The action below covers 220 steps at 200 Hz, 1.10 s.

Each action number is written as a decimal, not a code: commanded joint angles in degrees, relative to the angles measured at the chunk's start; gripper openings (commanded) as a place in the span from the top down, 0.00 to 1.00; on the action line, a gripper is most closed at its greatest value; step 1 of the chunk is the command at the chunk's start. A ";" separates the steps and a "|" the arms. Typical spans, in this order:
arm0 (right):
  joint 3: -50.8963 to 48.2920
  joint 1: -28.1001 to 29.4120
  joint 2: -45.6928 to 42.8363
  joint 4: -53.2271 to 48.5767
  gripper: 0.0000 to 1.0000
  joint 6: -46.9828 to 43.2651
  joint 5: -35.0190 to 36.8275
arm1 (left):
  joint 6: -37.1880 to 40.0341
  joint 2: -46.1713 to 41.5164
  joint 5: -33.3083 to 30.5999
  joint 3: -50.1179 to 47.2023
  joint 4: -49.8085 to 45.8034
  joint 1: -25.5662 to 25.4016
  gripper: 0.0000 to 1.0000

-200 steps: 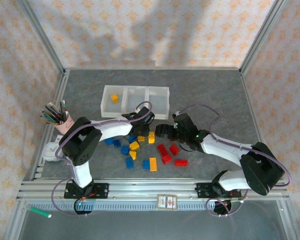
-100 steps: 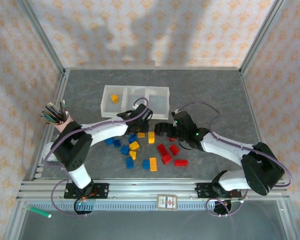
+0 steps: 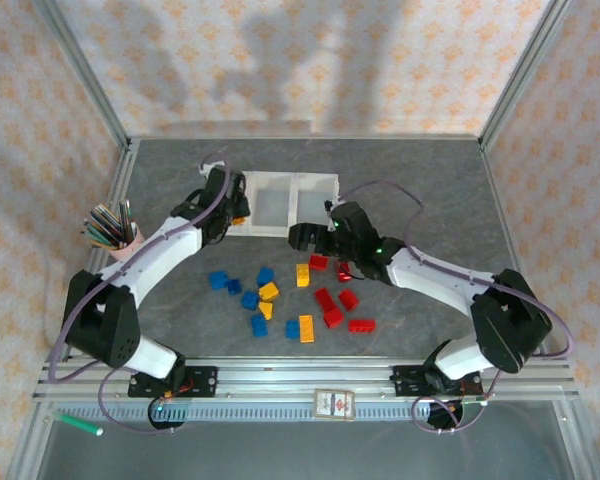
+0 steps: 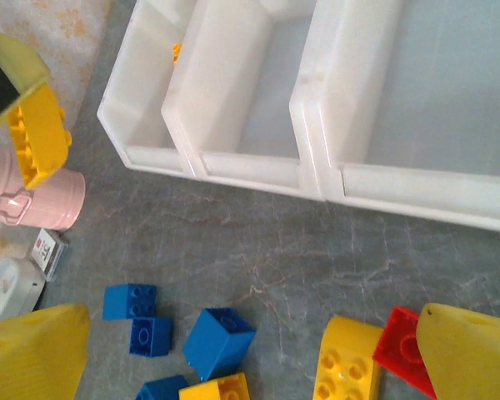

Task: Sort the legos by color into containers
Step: Place the lego in the container.

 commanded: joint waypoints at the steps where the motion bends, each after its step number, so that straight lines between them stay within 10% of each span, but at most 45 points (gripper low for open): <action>1: 2.88 0.19 1.76 1.85 0.00 -0.04 3.16 | 4.12 5.84 -1.28 5.78 2.22 2.55 0.70; 106: 6.44 0.00 3.55 -0.41 0.00 -1.91 6.34 | 6.75 27.69 5.03 23.32 -0.67 7.67 0.61; 220: 3.17 -2.90 -1.90 -2.72 0.00 -2.44 4.74 | 5.53 15.52 10.88 16.48 -2.49 5.77 0.52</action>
